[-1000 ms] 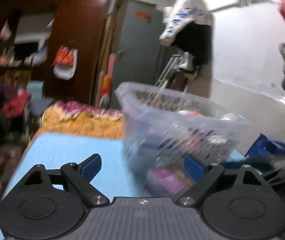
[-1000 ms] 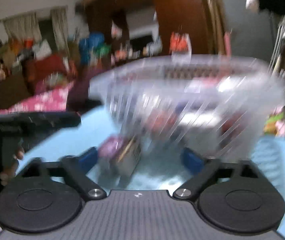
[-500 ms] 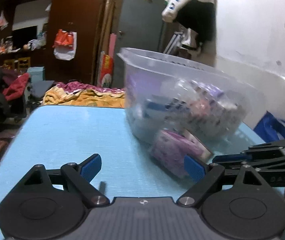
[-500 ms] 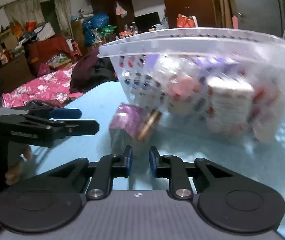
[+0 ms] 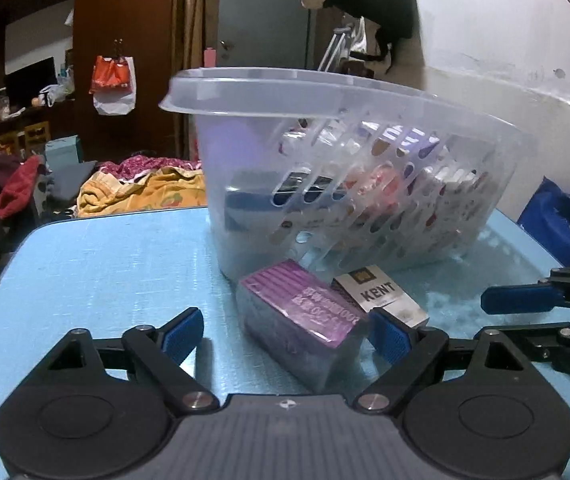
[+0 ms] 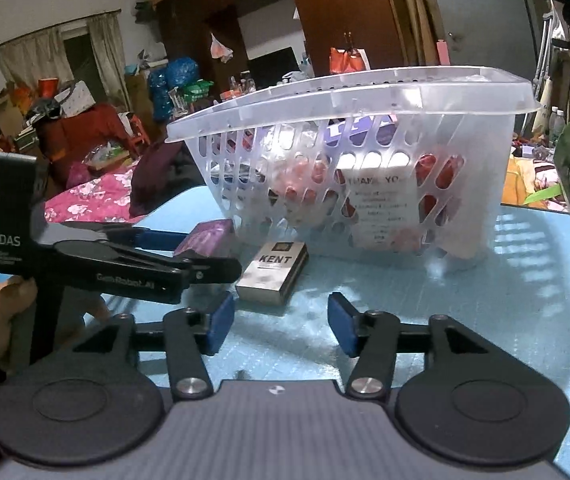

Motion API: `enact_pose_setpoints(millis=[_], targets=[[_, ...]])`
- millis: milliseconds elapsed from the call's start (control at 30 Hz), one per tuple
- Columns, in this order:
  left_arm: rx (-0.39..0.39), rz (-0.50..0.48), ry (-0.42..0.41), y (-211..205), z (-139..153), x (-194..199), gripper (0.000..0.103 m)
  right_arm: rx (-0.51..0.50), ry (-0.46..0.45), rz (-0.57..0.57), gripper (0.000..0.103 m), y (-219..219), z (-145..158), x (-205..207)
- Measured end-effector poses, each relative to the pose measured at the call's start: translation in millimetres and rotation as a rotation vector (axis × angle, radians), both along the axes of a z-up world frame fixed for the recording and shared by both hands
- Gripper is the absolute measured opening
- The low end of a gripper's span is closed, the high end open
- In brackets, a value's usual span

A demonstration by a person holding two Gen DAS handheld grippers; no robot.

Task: Organize objects
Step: 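Grasp the white KENT pack with right tool while left tool grasps the purple box, then carry both items over the white basket and open both tools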

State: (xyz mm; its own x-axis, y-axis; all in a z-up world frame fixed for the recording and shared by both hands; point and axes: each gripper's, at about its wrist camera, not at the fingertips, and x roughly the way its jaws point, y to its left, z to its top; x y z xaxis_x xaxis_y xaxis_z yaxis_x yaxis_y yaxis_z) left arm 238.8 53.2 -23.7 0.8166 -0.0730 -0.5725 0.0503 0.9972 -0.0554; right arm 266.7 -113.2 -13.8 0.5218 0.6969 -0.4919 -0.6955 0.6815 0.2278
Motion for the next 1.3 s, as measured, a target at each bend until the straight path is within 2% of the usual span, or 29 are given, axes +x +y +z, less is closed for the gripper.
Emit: enact_pose_setpoints(millis=[33,67,233,367,467,500,533,567,633,767,833,933,1033,1133,1233,1300], targets=[[-0.007,-0.011,-0.008,0.0,0.7,-0.9,0.069,-0.001,-0.001,-0.004,0.063,0.3,-0.5,0.8],[-0.016,-0.018,-0.020,1.7,1.6,-3.4,0.066,-0.003,-0.002,-0.010,0.065,1.1,-0.6,1.6],[-0.036,0.034,-0.088,12.8,6.5,-19.9,0.065,-0.037,-0.010,-0.023,0.080,17.5,-4.1,8.7],[-0.086,0.035,-0.133,27.0,9.9,-33.8,0.065,-0.118,0.002,0.001,0.080,45.9,-9.2,15.4],[-0.108,0.041,-0.158,34.2,12.2,-37.3,0.065,-0.178,-0.031,-0.006,0.079,63.3,-8.6,14.9],[-0.113,0.037,-0.161,35.1,12.5,-37.1,0.065,-0.190,-0.038,-0.002,0.078,68.5,-8.6,15.6],[-0.118,0.035,-0.163,35.1,12.3,-36.6,0.065,-0.204,-0.044,0.002,0.072,71.8,-8.9,15.4],[-0.123,0.031,-0.163,35.3,12.0,-36.5,0.065,-0.232,-0.067,-0.004,0.057,75.9,-9.6,14.0],[-0.136,0.020,-0.162,35.3,11.1,-35.9,0.065,-0.261,-0.109,-0.002,0.047,79.6,-8.6,9.5],[-0.145,-0.010,-0.197,33.5,11.7,-44.7,0.065,-0.280,-0.167,-0.004,0.045,70.2,-6.0,-8.9],[-0.163,-0.024,-0.218,33.5,12.3,-52.3,0.065,-0.239,-0.164,0.003,0.045,54.5,-2.5,-18.9],[-0.219,-0.052,-0.239,30.2,17.6,-64.5,0.065,-0.126,-0.185,0.016,0.045,22.7,13.9,-41.8],[-0.228,-0.085,-0.336,23.0,53.3,-72.8,0.065,0.007,-0.284,-0.012,0.044,-7.6,56.2,-61.5],[-0.189,-0.094,-0.414,17.7,106.7,-56.7,0.065,0.027,-0.415,-0.056,0.035,-14.4,107.8,-52.1],[-0.178,-0.099,-0.412,17.7,150.5,-18.7,0.065,0.016,-0.434,-0.064,0.028,-8.9,143.4,-14.8],[-0.141,-0.064,-0.394,16.6,164.9,10.1,0.065,-0.015,-0.415,-0.085,0.025,-2.8,151.2,10.9]])
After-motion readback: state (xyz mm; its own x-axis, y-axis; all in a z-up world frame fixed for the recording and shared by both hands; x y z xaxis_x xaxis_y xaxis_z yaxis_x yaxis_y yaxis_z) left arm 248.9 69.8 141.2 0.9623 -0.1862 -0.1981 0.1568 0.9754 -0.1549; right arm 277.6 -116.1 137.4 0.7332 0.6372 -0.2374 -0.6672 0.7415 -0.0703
